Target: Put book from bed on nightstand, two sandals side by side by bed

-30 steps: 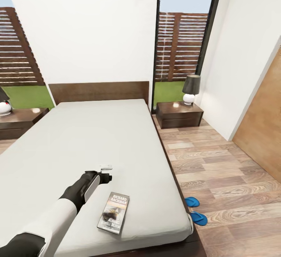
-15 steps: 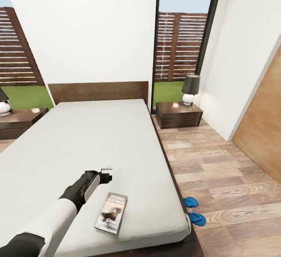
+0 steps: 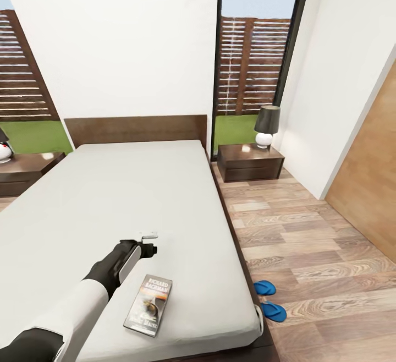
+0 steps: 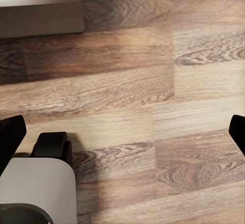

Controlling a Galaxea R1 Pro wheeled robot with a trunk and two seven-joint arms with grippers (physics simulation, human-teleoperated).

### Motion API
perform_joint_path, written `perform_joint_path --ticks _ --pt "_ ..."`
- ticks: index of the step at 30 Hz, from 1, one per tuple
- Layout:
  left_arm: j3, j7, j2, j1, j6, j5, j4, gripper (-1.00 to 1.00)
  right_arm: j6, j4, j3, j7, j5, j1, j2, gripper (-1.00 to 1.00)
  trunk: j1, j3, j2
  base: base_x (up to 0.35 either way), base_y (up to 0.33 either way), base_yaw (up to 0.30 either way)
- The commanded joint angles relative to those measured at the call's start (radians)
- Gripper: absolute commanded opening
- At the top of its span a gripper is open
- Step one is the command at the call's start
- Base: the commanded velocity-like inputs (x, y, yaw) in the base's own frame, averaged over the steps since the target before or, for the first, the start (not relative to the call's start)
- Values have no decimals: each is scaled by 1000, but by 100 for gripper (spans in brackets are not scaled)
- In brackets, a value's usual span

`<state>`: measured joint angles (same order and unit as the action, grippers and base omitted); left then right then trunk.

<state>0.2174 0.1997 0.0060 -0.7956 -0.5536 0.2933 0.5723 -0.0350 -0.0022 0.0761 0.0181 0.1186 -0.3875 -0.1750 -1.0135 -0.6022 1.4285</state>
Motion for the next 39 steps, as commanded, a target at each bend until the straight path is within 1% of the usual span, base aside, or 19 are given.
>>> perform_joint_path --ticks 1,5,15,39 --pt "5 16 1 -1 -3 10 4 100 -3 1 8 2 10 -1 0 100 0 -1 0 12 -19 0" --pt "5 38 1 -1 -2 10 13 100 -3 2 7 2 10 -1 0 100 0 -1 0 7 -11 0" --pt "4 56 1 -1 -2 9 16 100 -3 2 7 2 10 -1 0 100 0 -1 0 2 -4 0" --pt "4 59 0 -1 -13 5 10 100 -3 2 5 2 12 -1 -1 100 0 -1 0 0 0 0"
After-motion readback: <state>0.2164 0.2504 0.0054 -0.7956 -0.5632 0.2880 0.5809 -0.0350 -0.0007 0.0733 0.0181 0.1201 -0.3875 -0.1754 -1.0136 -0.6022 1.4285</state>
